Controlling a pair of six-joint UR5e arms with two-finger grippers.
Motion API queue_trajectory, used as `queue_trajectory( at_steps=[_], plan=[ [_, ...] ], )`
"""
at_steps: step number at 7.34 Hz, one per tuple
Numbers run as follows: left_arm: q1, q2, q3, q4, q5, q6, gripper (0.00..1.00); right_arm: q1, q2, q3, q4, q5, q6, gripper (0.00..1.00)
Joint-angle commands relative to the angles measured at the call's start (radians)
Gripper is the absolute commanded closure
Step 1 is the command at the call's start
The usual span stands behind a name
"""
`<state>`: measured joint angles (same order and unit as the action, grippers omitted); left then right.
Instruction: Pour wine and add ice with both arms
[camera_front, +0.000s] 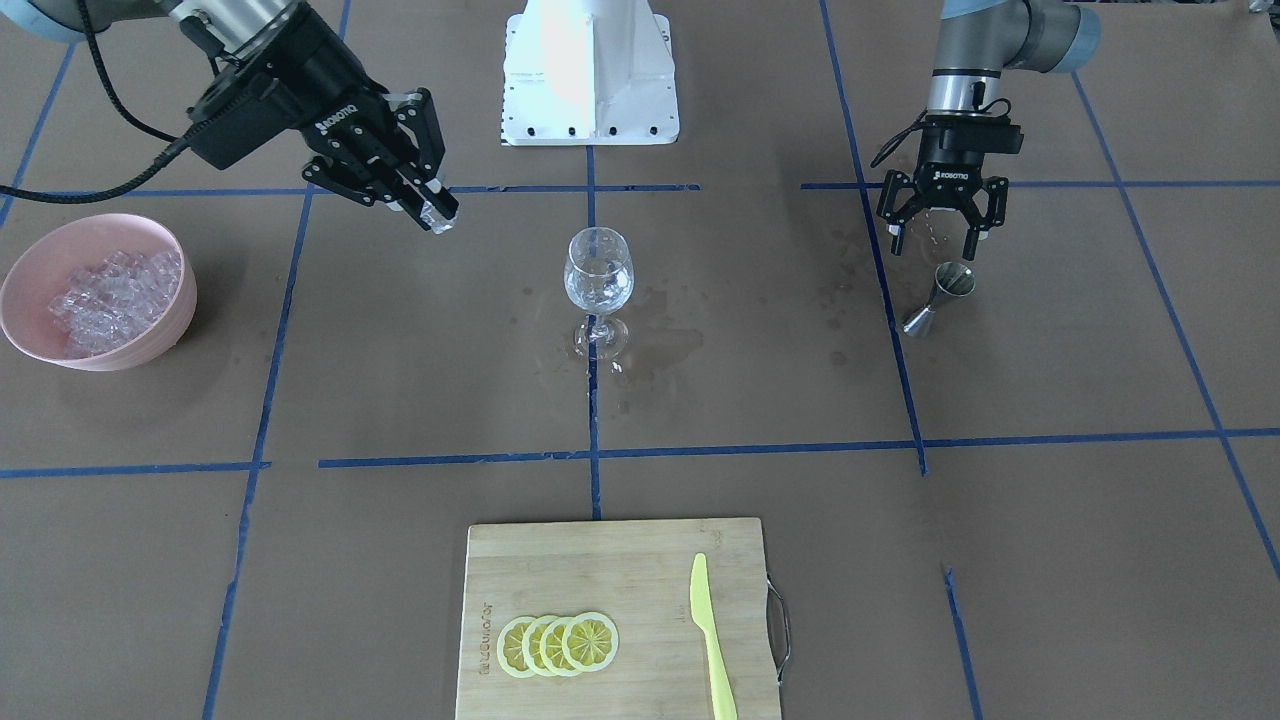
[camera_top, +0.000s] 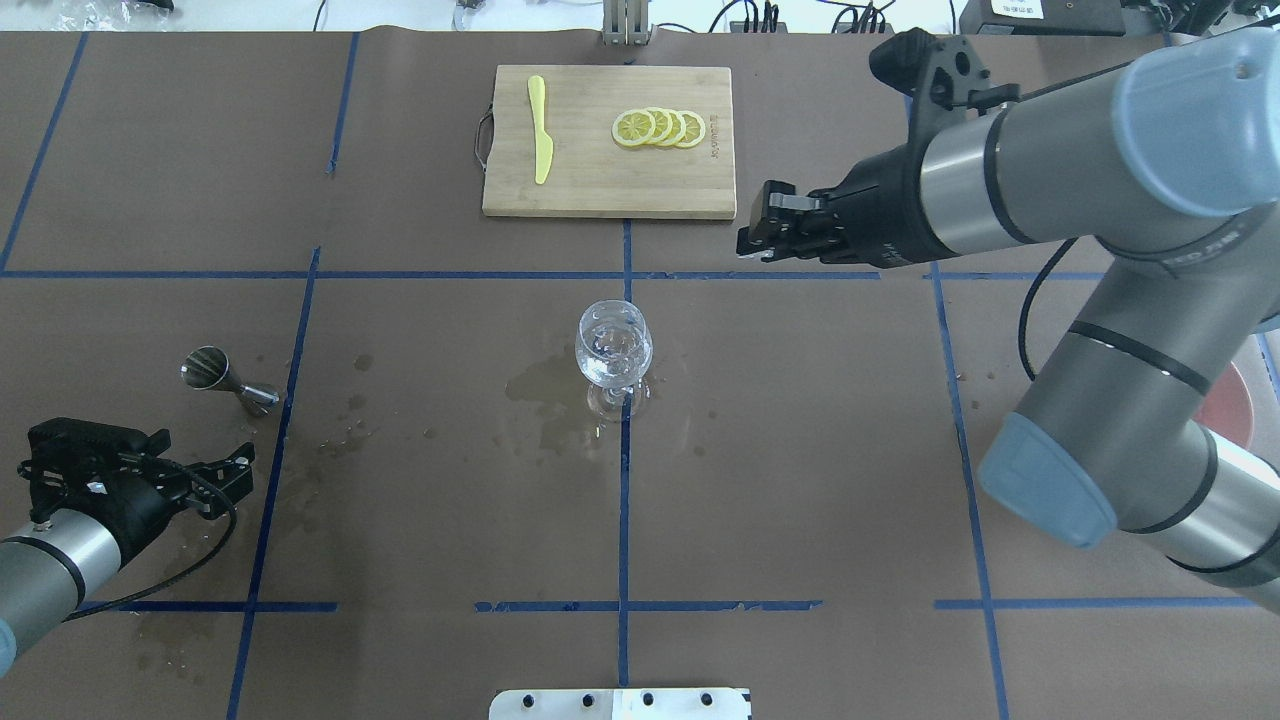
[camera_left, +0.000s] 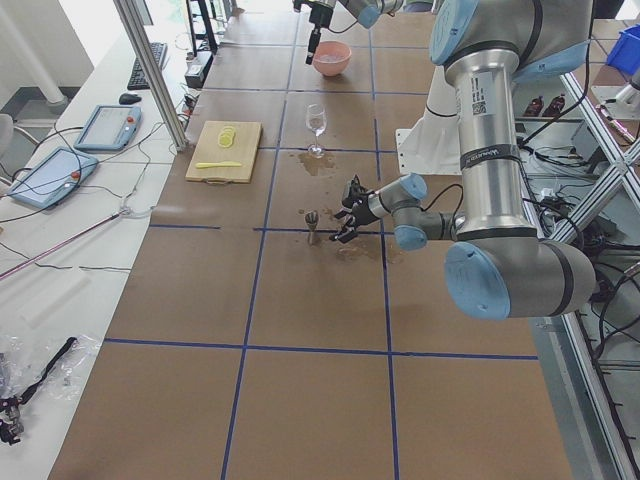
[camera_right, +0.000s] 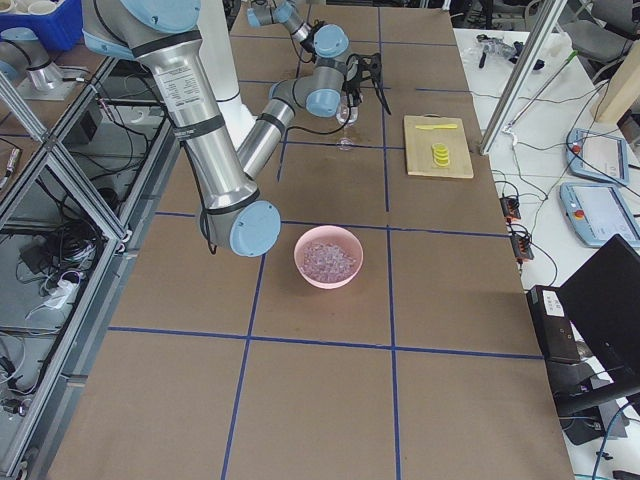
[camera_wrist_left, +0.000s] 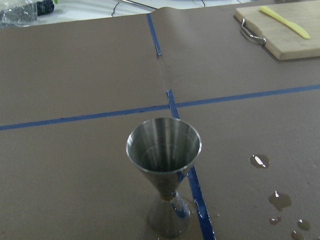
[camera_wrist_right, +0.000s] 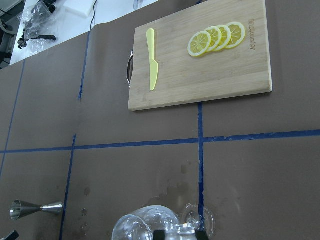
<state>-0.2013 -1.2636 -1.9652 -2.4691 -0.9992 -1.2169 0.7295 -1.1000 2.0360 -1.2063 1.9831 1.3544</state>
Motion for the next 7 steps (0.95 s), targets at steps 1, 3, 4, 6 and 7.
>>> queue_trajectory(
  at_steps=[1, 3, 4, 6, 7],
  plan=[
    [-0.015, 0.054, -0.058, 0.001, -0.134, -0.001, 0.00, -0.065, 0.086, -0.068, -0.030, -0.046, 0.009, 1.00],
    [-0.111, 0.098, -0.112, 0.004, -0.343, 0.008, 0.00, -0.108, 0.110, -0.079, -0.032, -0.055, 0.031, 1.00],
    [-0.118, 0.119, -0.142, 0.009, -0.373, 0.010, 0.00, -0.134, 0.124, -0.100, -0.032, -0.082, 0.031, 1.00],
    [-0.220, 0.109, -0.252, 0.187, -0.561, 0.011, 0.00, -0.168, 0.124, -0.105, -0.032, -0.107, 0.031, 1.00],
    [-0.236, 0.109, -0.306, 0.246, -0.584, 0.013, 0.00, -0.179, 0.126, -0.111, -0.032, -0.119, 0.031, 1.00]
  ],
)
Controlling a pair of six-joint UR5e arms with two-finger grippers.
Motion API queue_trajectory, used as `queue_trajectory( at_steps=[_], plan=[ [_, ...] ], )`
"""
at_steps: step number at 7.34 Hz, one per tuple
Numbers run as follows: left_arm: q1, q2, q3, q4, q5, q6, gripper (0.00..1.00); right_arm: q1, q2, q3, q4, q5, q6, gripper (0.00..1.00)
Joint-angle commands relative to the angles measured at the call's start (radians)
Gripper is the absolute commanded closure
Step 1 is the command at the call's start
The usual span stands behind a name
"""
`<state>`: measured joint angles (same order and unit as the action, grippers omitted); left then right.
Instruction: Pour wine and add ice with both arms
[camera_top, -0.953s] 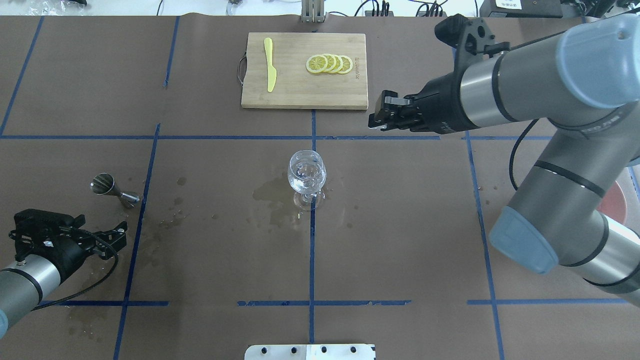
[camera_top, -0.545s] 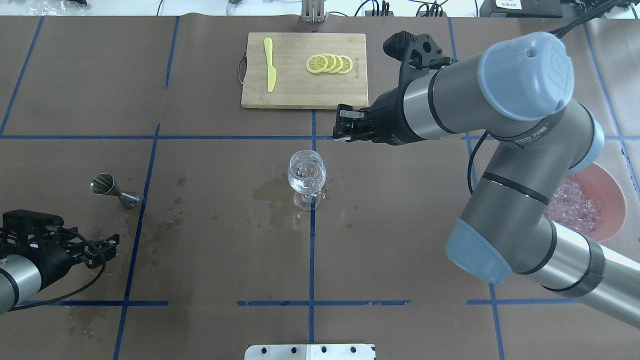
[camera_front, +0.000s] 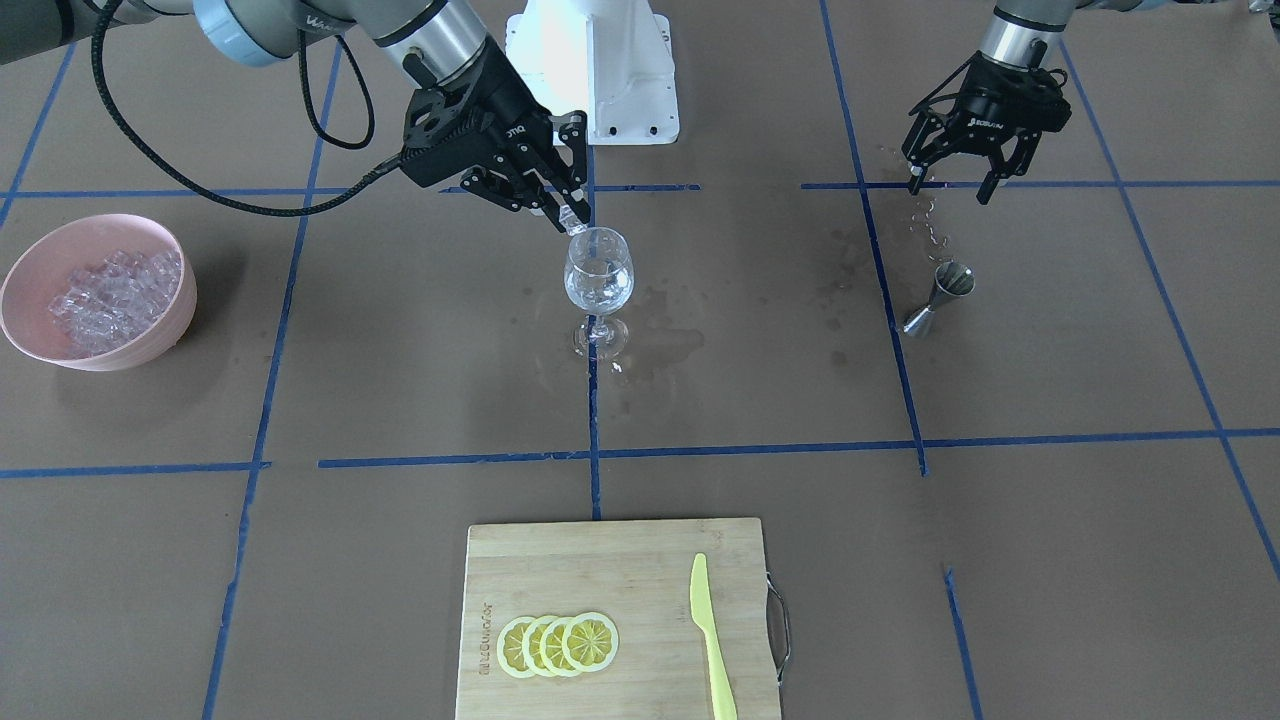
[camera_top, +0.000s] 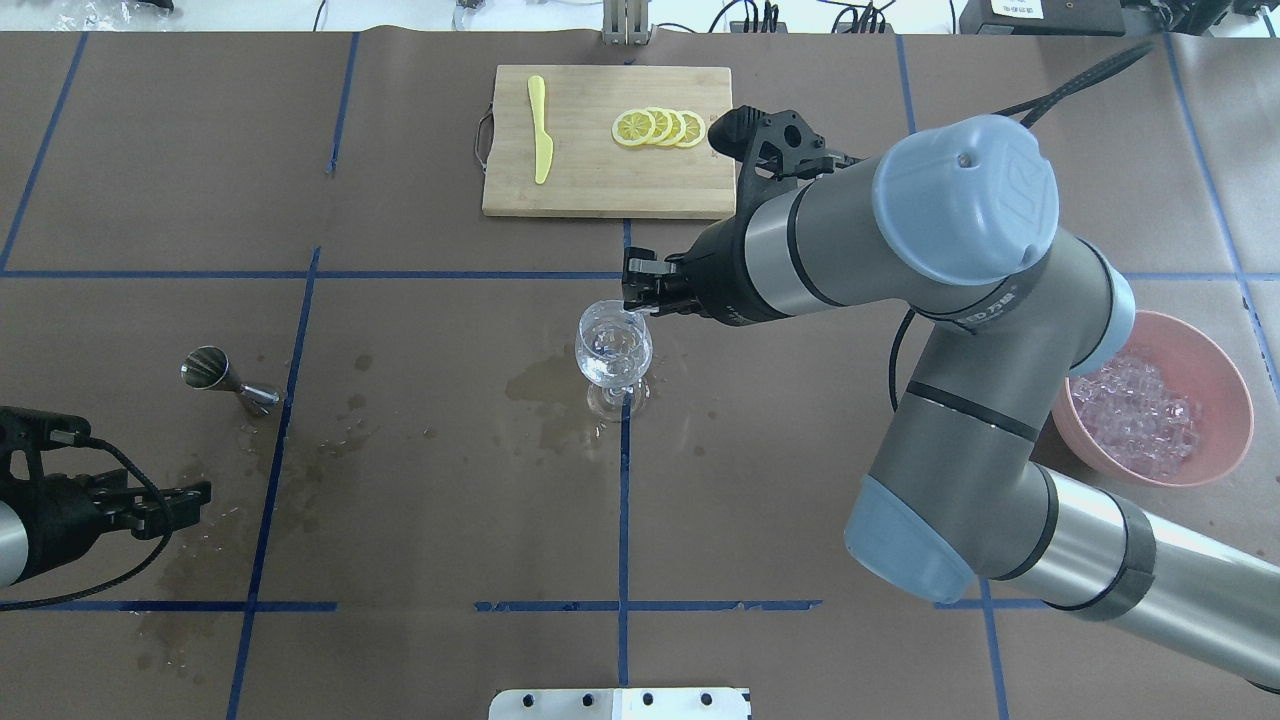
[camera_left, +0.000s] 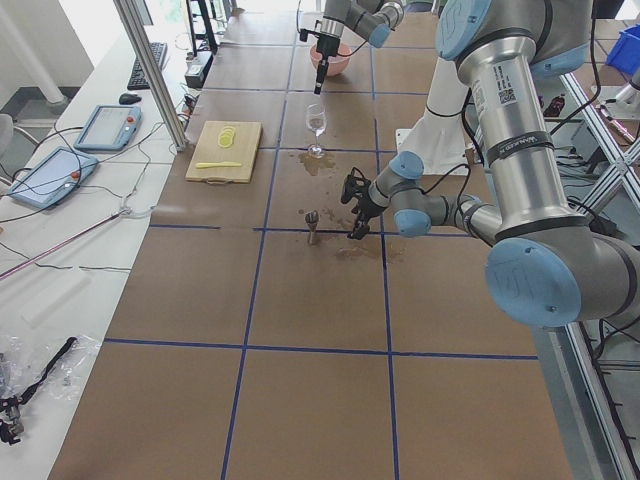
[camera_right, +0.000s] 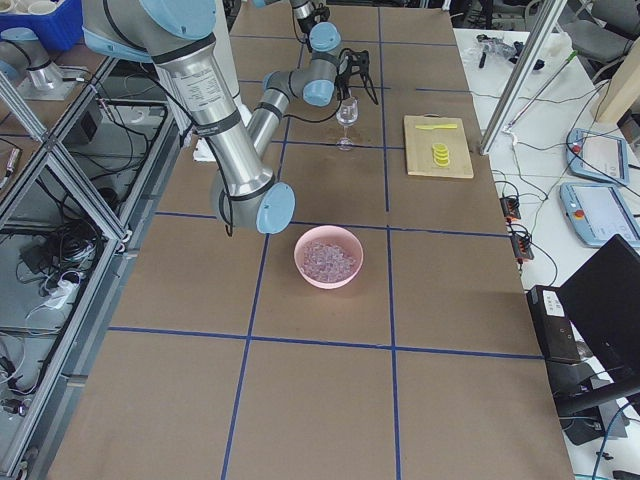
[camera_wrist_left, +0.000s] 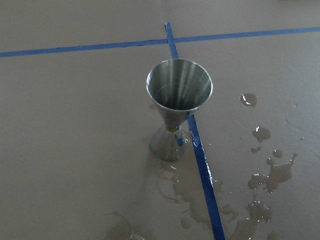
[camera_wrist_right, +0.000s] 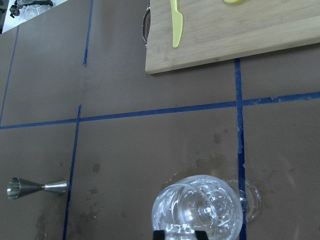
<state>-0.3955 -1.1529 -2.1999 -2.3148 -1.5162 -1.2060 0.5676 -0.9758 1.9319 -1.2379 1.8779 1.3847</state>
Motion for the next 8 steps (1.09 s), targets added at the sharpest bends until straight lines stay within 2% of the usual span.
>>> queue_trajectory(
  at_steps=[1, 2, 3, 4, 5, 6, 7, 8],
  plan=[
    [-0.054, -0.007, -0.110, 0.148, -0.119, 0.002, 0.00, -0.024, 0.002, -0.008, 0.001, -0.031, 0.000, 1.00],
    [-0.087, -0.008, -0.141, 0.175, -0.180, 0.002, 0.00, -0.029, 0.003, -0.014, 0.005, -0.040, 0.000, 1.00],
    [-0.103, -0.007, -0.159, 0.184, -0.199, 0.002, 0.00, -0.032, 0.026, -0.040, 0.005, -0.046, 0.008, 0.97],
    [-0.103, -0.008, -0.181, 0.216, -0.202, 0.003, 0.00, -0.032, 0.040, -0.060, 0.008, -0.048, 0.010, 0.77],
    [-0.120, -0.011, -0.213, 0.266, -0.246, 0.003, 0.00, -0.032, 0.040, -0.062, 0.008, -0.048, 0.010, 0.29],
    [-0.137, -0.025, -0.242, 0.317, -0.301, 0.005, 0.00, -0.032, 0.040, -0.062, 0.008, -0.048, 0.011, 0.12],
    [-0.141, -0.043, -0.265, 0.366, -0.311, 0.022, 0.00, -0.032, 0.040, -0.062, 0.009, -0.048, 0.017, 0.02],
    [-0.222, -0.092, -0.276, 0.453, -0.350, 0.117, 0.00, -0.032, 0.042, -0.062, 0.009, -0.048, 0.020, 0.01]
  ],
)
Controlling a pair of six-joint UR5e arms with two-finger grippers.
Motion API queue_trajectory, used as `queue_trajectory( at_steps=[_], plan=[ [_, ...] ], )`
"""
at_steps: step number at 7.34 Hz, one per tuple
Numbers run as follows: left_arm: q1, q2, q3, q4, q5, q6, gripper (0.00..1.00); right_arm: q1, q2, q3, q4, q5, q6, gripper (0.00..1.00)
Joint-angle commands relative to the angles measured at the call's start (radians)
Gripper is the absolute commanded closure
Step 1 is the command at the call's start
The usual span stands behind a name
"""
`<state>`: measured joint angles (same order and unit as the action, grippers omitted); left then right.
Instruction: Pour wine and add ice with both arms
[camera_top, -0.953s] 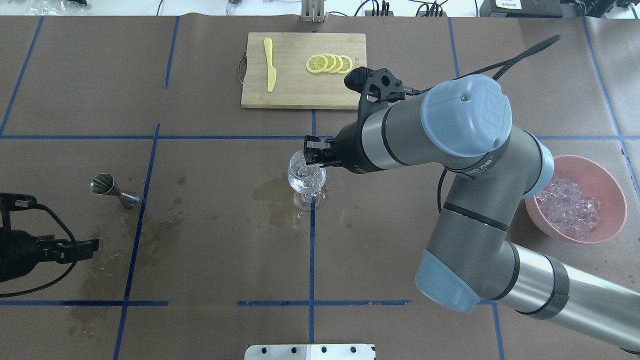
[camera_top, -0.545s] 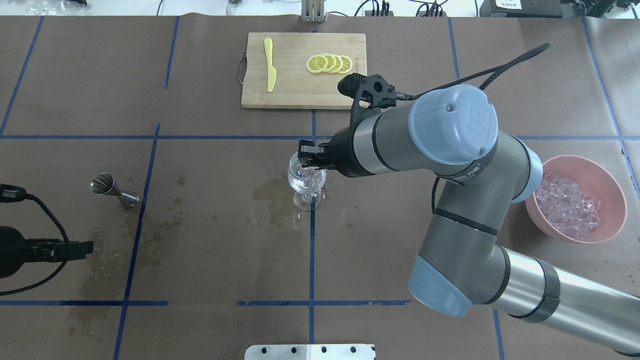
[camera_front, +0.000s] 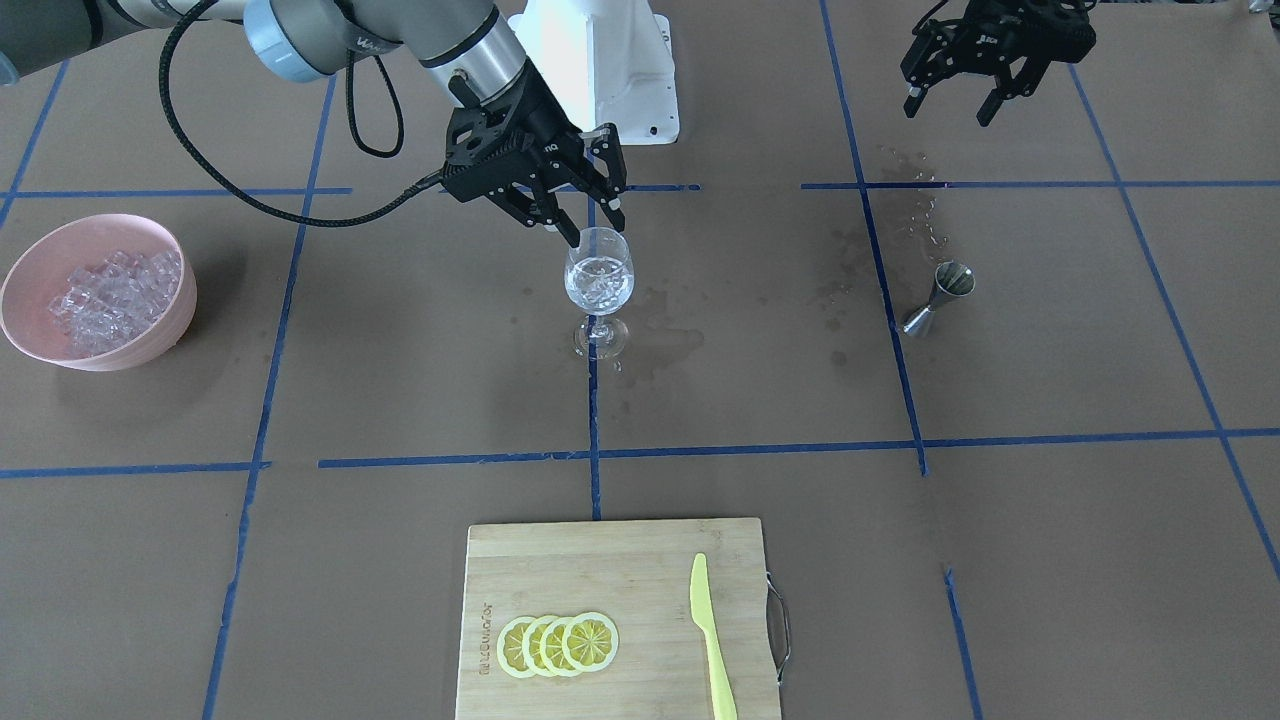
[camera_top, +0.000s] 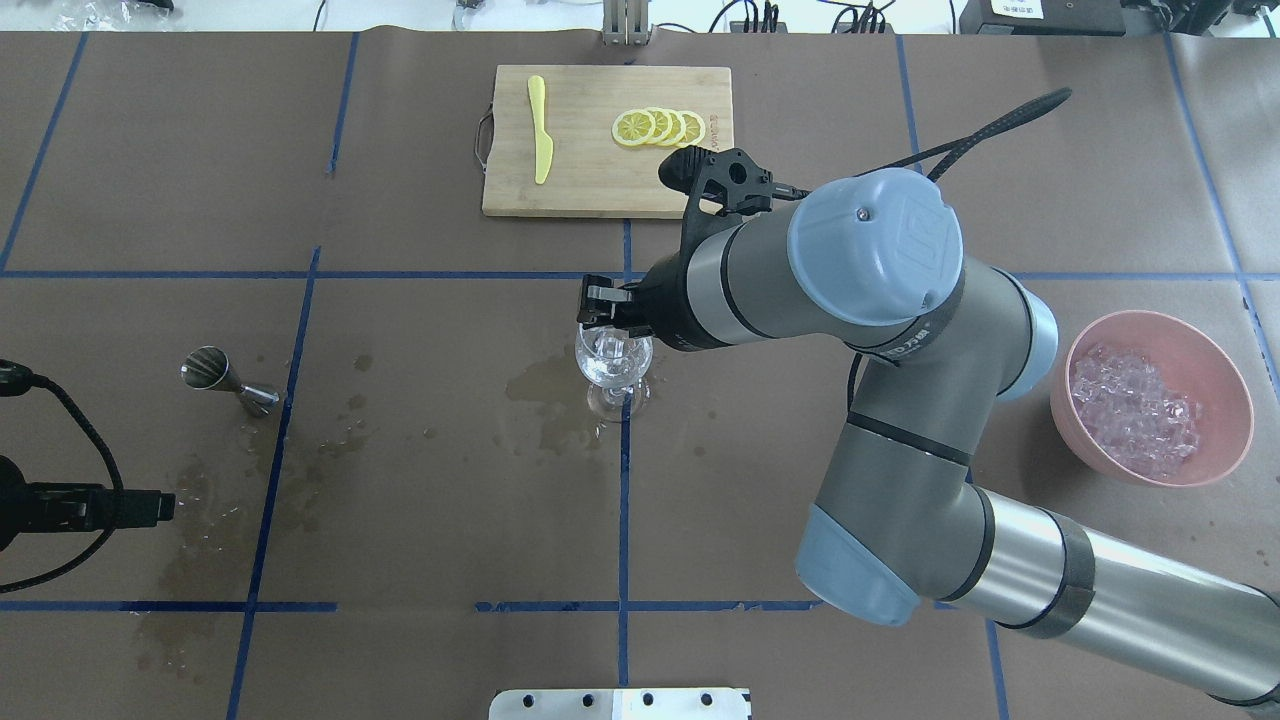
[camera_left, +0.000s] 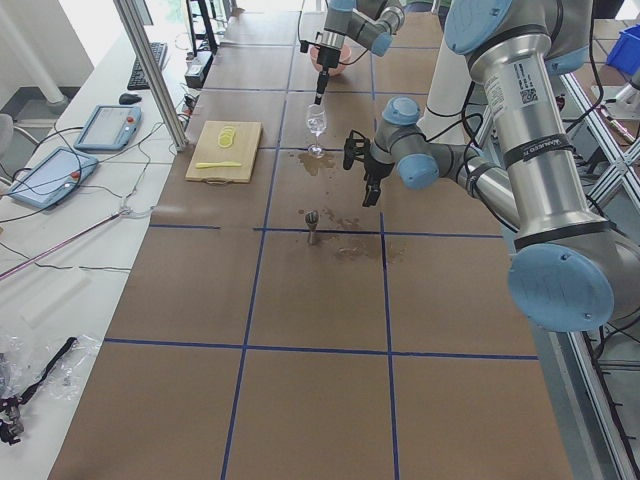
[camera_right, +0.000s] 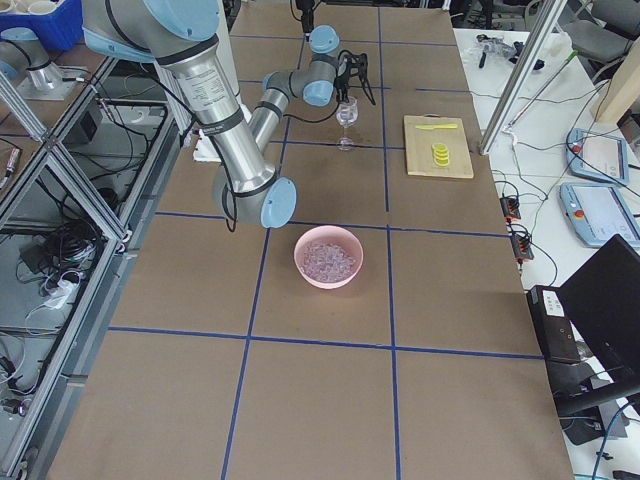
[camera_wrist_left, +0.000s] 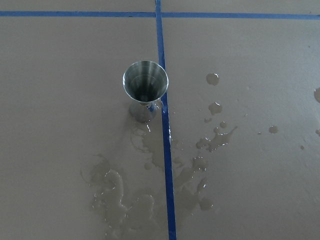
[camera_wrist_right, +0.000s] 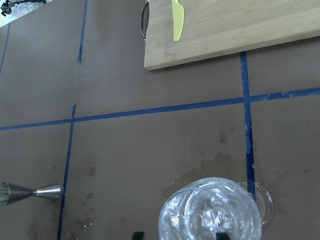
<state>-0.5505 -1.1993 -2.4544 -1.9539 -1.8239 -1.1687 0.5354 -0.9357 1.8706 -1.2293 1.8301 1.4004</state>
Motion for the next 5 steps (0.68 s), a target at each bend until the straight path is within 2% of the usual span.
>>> queue_trajectory(
  at_steps=[1, 3, 5],
  plan=[
    [-0.178, -0.131, -0.021, 0.187, -0.087, 0.190, 0.00, 0.001, 0.000, 0.005, 0.001, 0.001, 0.005, 0.00],
    [-0.296, -0.266, -0.018, 0.373, -0.097, 0.338, 0.00, 0.001, -0.009, 0.025, -0.007, 0.006, -0.001, 0.00],
    [-0.436, -0.444, 0.018, 0.571, -0.170, 0.502, 0.00, 0.032, -0.021, 0.036, -0.036, 0.020, -0.017, 0.00]
  ],
)
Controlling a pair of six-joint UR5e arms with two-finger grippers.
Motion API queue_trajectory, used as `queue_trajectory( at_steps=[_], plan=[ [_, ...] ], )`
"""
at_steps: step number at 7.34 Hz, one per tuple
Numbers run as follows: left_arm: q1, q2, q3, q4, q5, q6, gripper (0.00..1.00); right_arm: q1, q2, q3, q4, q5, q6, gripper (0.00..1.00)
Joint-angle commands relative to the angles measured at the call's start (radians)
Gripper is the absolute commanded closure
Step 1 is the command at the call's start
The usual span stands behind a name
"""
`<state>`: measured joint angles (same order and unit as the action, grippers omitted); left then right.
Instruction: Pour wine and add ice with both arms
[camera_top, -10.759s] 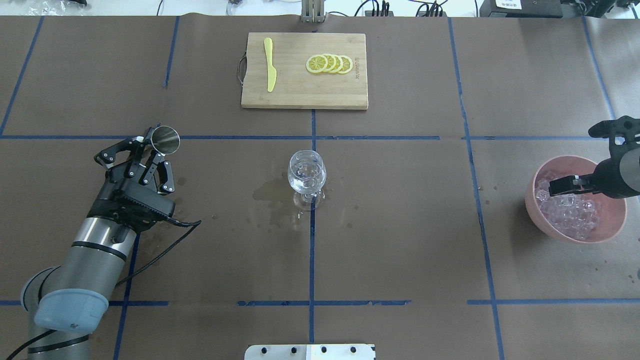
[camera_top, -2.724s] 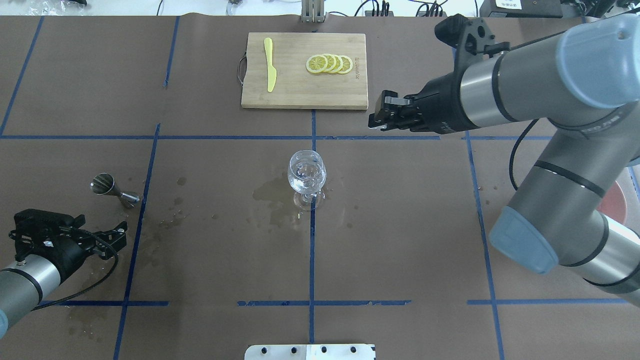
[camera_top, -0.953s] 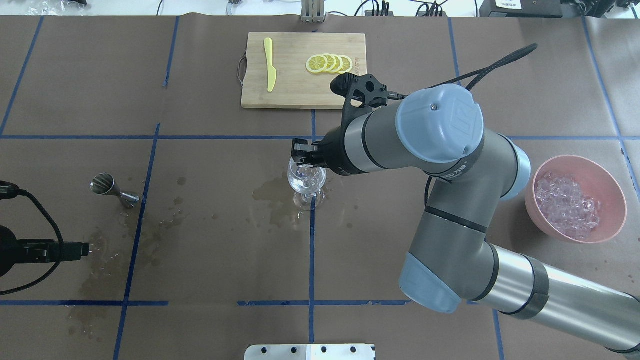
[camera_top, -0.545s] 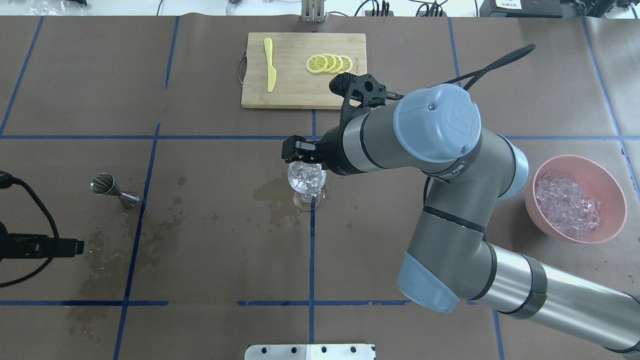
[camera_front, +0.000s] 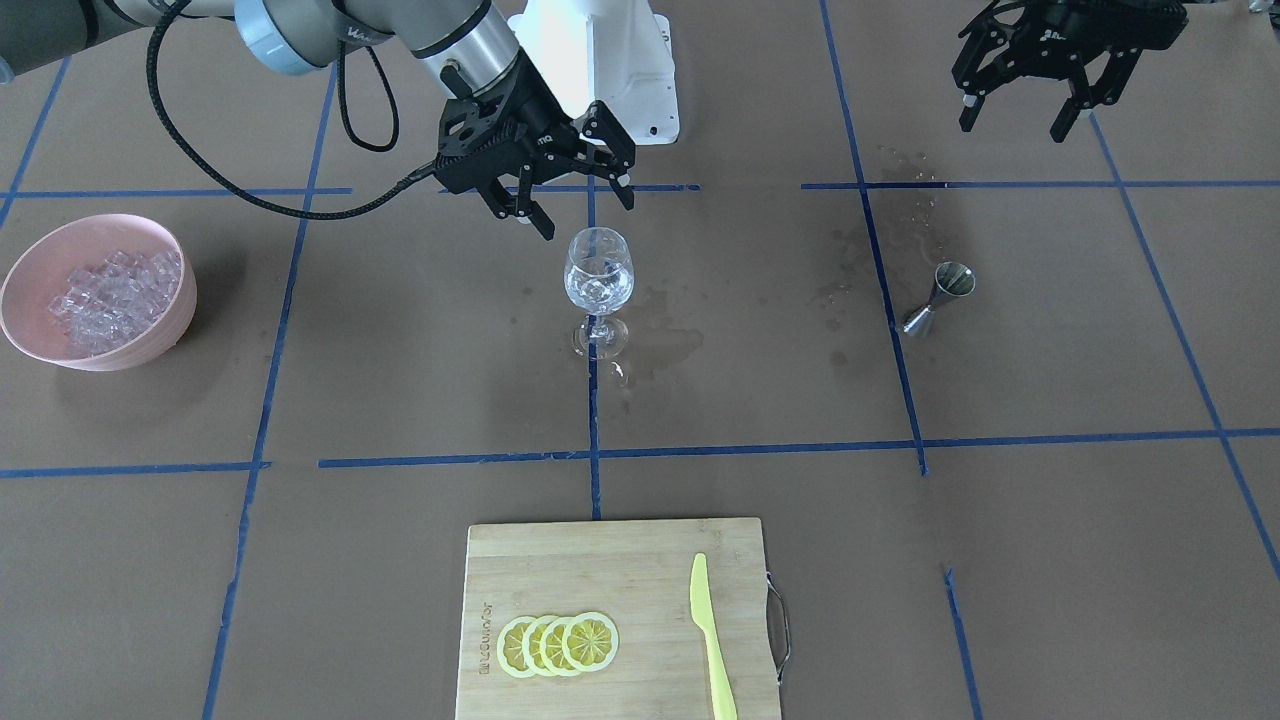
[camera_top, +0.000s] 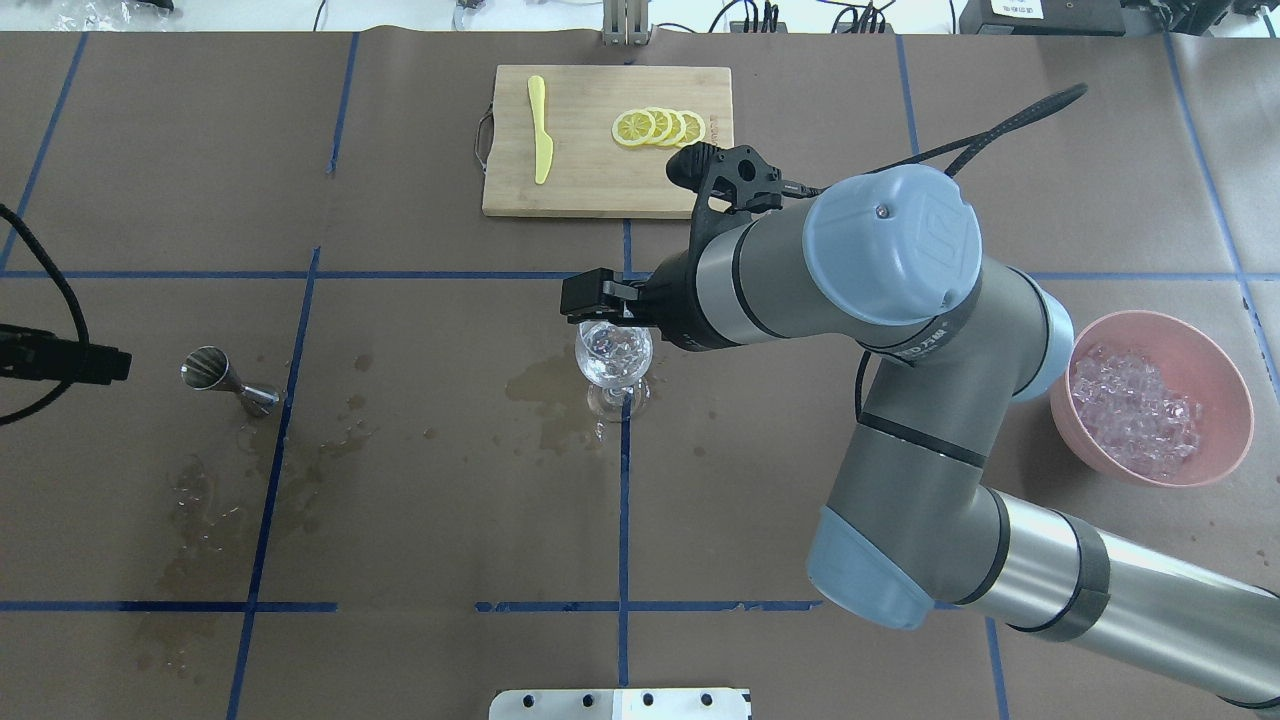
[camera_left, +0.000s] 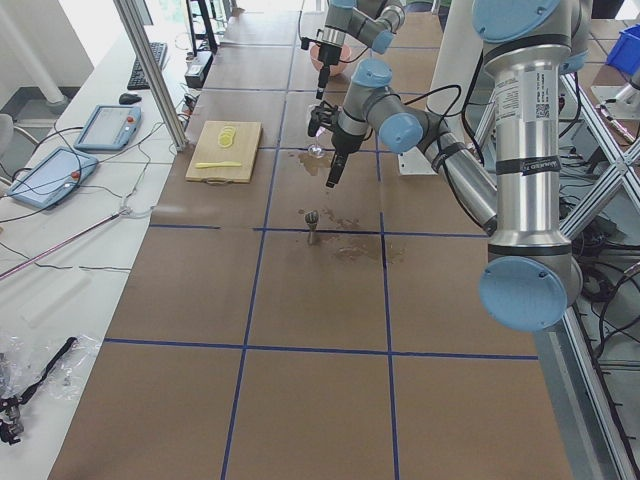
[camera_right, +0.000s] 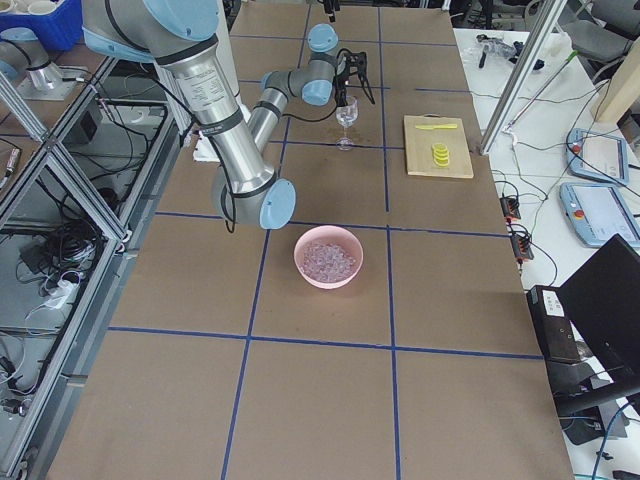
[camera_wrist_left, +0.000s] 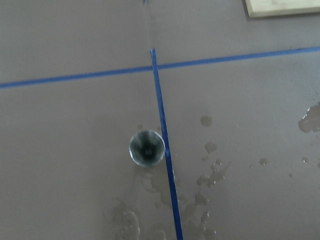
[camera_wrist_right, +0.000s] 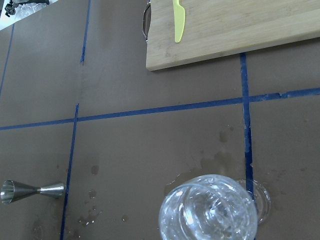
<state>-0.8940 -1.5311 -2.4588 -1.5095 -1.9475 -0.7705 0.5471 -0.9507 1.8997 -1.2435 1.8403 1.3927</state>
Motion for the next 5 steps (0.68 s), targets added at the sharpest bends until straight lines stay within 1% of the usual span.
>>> queue_trajectory(
  at_steps=[1, 2, 3, 4, 5],
  plan=[
    [-0.173, -0.204, 0.071, 0.194, -0.080, 0.179, 0.00, 0.062, -0.008, 0.012, -0.051, 0.042, -0.042, 0.00],
    [-0.250, -0.240, 0.122, 0.210, -0.112, 0.256, 0.00, 0.138, -0.019, 0.010, -0.078, 0.118, -0.099, 0.00],
    [-0.293, -0.263, 0.173, 0.210, -0.149, 0.323, 0.00, 0.212, -0.049, 0.006, -0.099, 0.176, -0.186, 0.00],
    [-0.348, -0.279, 0.242, 0.206, -0.187, 0.388, 0.00, 0.291, -0.092, -0.001, -0.126, 0.233, -0.310, 0.00],
    [-0.391, -0.279, 0.315, 0.178, -0.238, 0.469, 0.00, 0.345, -0.120, -0.014, -0.176, 0.256, -0.458, 0.00]
  ],
)
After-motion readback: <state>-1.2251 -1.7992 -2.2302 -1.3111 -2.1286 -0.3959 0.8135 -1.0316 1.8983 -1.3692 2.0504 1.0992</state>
